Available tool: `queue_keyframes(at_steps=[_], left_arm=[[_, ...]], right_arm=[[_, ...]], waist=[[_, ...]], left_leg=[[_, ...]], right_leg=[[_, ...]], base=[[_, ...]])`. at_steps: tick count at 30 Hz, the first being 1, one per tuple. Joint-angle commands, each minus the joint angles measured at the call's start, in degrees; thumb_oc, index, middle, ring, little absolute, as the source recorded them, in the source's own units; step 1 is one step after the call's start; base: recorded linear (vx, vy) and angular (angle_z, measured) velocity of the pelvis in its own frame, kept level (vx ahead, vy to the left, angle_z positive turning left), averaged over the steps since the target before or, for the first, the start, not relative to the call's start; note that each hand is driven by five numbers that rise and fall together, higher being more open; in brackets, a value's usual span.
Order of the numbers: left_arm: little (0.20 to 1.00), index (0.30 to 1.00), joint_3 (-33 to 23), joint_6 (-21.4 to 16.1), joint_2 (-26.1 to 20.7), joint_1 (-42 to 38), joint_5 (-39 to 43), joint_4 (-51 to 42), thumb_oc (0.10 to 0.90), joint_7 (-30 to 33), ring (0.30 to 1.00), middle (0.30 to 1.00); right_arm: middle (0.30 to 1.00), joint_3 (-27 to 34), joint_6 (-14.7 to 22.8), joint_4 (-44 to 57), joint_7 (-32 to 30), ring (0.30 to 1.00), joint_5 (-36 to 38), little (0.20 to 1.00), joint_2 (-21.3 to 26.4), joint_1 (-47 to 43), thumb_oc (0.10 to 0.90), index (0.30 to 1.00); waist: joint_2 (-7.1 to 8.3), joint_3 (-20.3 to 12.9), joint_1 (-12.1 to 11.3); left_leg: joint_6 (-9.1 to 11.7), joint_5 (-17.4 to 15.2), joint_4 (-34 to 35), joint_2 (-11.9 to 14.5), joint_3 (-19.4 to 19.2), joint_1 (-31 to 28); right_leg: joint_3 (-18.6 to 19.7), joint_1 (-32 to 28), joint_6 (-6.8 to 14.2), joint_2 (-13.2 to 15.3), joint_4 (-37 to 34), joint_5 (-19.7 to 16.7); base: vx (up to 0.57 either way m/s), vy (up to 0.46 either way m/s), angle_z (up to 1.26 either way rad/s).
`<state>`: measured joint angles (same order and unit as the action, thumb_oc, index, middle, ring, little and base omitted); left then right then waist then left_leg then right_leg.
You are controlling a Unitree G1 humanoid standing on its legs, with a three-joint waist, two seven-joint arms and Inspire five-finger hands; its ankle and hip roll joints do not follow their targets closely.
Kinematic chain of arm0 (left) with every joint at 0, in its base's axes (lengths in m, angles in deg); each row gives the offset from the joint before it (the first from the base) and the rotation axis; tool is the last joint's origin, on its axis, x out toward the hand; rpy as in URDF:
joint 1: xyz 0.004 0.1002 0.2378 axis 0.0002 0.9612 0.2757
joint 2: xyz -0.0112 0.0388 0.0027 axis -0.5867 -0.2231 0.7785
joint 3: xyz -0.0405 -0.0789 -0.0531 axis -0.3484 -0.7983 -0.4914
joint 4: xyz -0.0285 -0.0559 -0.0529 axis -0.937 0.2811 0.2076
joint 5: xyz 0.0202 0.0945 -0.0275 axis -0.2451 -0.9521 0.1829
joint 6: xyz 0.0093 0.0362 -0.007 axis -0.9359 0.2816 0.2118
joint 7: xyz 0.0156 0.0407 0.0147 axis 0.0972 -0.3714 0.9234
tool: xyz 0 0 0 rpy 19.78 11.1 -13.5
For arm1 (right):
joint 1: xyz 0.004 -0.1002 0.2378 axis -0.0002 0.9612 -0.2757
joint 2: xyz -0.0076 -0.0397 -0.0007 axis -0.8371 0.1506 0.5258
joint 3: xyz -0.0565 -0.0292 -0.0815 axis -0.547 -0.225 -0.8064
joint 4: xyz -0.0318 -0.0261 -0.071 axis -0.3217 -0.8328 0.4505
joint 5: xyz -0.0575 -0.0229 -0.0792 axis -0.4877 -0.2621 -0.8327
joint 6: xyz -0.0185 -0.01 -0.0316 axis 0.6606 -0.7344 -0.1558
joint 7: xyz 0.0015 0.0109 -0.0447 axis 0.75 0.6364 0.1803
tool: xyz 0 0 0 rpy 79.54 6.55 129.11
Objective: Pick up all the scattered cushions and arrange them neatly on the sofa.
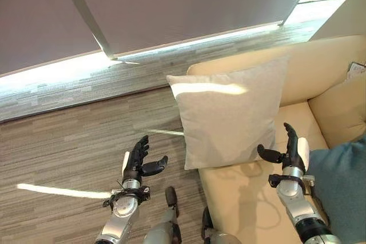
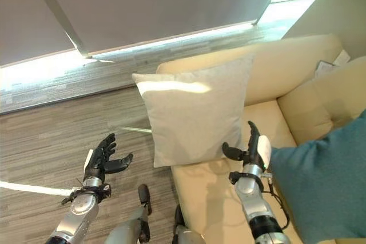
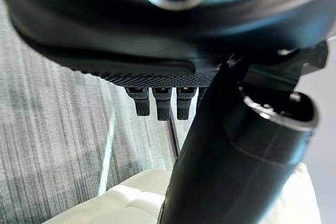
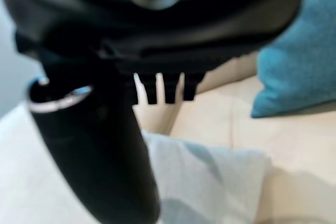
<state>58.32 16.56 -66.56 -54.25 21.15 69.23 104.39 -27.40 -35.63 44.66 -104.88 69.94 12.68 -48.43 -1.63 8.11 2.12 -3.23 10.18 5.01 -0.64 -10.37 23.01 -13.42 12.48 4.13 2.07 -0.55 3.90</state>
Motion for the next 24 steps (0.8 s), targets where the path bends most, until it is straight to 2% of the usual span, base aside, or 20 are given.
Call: queue_keyframes(at_steps=[1,8,9,12,18,24], left_arm=[[0.9,0.9,-1.13,-5.53,-0.36,-3.87,0.61,-2.71,0.8,-1.5,0.9,0.9],[0.9,0.9,-0.06,-5.82,-0.69,-6.18,1.26,-1.95,0.8,-2.43,0.9,0.9],[0.9,0.9,0.43,-5.98,-1.06,-7.23,1.36,-1.44,0.8,-3.01,0.9,0.9],[0.9,0.9,1.13,-6.04,-1.79,-9.25,1.1,-1.19,0.8,-3.52,0.9,0.9],[0.9,0.9,1.9,-6.29,-2.6,-13.53,1.57,-1.68,0.8,-4.63,0.9,0.9],[0.9,0.9,2.14,-6.38,-0.4,-16.96,1.2,0.29,0.8,-3.29,0.9,0.9]], right_arm=[[0.9,2.8,2.65,1.66,-1.95,0.9,2.46,0.9,7.07,-5.17,0.8,0.9],[0.9,1.28,4.33,-3.01,1.77,0.9,9.66,0.9,8.32,-10.34,0.8,0.9],[0.9,-0.14,4.99,-4.69,4.77,0.9,13.24,0.9,8.66,-11.86,0.8,0.9],[0.9,-2.23,5.52,-7.2,8.24,0.9,17.31,0.9,9.68,-14.82,0.8,0.9],[0.9,-6.72,5.8,-10.15,13.23,0.9,21.18,0.9,10.92,-20.3,0.8,0.9],[0.9,-6.64,7.72,-7.42,13.82,0.9,24.24,0.9,6.58,-21.58,0.8,0.9]], waist=[[1.66,-0.65,-0.08],[1.05,-0.04,-0.54],[1.12,0.18,-0.56],[1.44,0.25,-0.52],[1.7,0.52,-0.59],[1.51,0.58,-0.7]], left_leg=[[7.99,-6.2,-0.01,2.97,0.92,-3.39],[8.68,-5.51,-0.01,3.37,0.48,-1.51],[8.91,-5.34,-0.01,3.5,0.35,-0.73],[9.16,-4.99,-0.01,3.82,0.09,0.47],[9.54,-4.47,-0.01,4.09,0.07,2.3],[9.71,-4.32,-0.01,4.35,0.33,3.23]], right_leg=[[3.08,7.91,4.81,3.69,-4.45,-9.02],[3.1,9.82,5.06,3.59,-4.45,-9.46],[3.24,10.83,5.16,3.44,-4.45,-9.64],[3.19,12.27,5.28,3.19,-4.45,-9.99],[3.12,14.55,5.41,2.91,-4.45,-10.54],[3.06,15.65,5.49,2.81,-4.45,-10.67]], base=[[0.0,0.0,0.0],[0.0,-0.009,0.01],[-0.01,-0.027,0.04],[-0.01,-0.065,-0.03],[-0.01,-0.038,-0.06],[0.0,-0.011,-0.04]])
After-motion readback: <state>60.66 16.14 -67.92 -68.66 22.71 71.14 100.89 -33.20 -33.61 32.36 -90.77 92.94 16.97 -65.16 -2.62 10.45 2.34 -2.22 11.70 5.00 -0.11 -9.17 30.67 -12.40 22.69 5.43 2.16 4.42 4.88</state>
